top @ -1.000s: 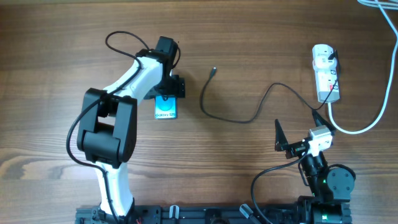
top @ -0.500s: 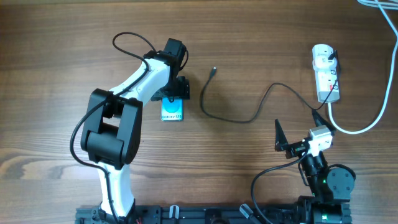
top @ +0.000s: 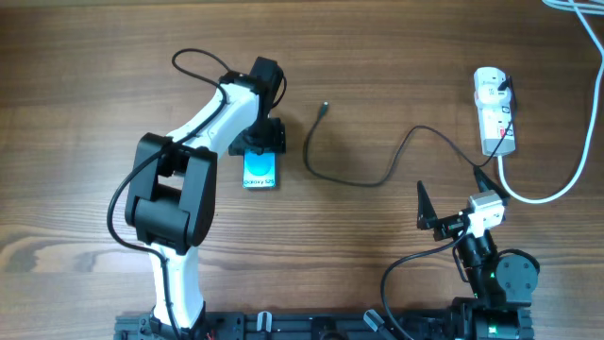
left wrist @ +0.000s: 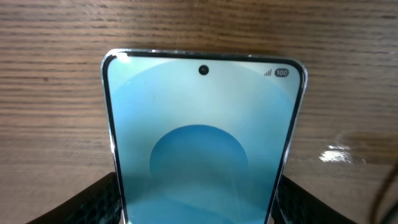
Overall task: Plug charger to phone and switch on socket
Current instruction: 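Reach the left gripper down over the teal phone and grasp it, then lift the phone with the left gripper and tilt it upright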
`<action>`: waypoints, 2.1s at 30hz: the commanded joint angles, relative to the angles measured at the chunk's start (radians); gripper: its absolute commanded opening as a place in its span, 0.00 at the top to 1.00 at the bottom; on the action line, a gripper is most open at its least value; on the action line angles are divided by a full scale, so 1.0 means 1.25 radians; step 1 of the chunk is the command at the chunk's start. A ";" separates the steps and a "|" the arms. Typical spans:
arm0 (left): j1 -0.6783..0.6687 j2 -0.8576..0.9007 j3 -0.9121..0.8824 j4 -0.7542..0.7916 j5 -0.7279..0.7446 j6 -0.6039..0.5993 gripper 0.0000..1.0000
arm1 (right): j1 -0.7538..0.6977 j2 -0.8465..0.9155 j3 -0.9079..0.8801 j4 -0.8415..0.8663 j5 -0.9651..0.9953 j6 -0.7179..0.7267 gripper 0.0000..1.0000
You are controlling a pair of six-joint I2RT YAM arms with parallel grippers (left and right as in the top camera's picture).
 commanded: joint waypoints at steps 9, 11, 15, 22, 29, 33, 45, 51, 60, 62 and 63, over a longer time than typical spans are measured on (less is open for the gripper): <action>-0.004 -0.001 0.137 -0.095 0.013 -0.016 0.27 | 0.005 -0.005 -0.001 0.003 0.002 0.007 0.00; -0.004 -0.012 0.146 -0.099 0.013 -0.018 0.27 | 0.005 -0.005 -0.001 0.003 0.002 0.007 0.00; -0.004 -0.062 0.151 -0.101 0.034 -0.037 0.27 | 0.005 -0.005 -0.001 0.003 0.002 0.007 0.00; -0.004 -0.159 0.151 -0.101 0.042 -0.073 0.28 | 0.005 -0.005 -0.001 0.003 0.002 0.007 0.00; -0.004 -0.176 0.151 -0.101 0.070 -0.080 0.28 | 0.005 -0.005 -0.001 0.003 0.002 0.007 0.00; -0.004 -0.176 0.151 -0.101 0.073 -0.093 0.29 | 0.005 -0.005 -0.001 0.003 0.002 0.007 0.00; -0.004 -0.176 0.151 -0.110 0.160 -0.097 0.29 | 0.005 -0.005 -0.001 0.003 0.002 0.007 0.00; -0.004 -0.176 0.151 -0.110 0.194 -0.114 0.51 | 0.005 -0.005 -0.001 0.003 0.002 0.007 0.00; -0.004 -0.176 0.151 -0.110 0.305 -0.121 0.96 | 0.005 -0.005 -0.001 0.003 0.002 0.007 0.00; -0.004 -0.176 0.151 -0.109 0.350 -0.121 0.96 | 0.005 -0.005 -0.001 0.003 0.002 0.007 0.00; -0.004 -0.176 0.151 -0.110 0.411 -0.124 0.96 | 0.005 -0.005 -0.001 0.003 0.002 0.007 0.00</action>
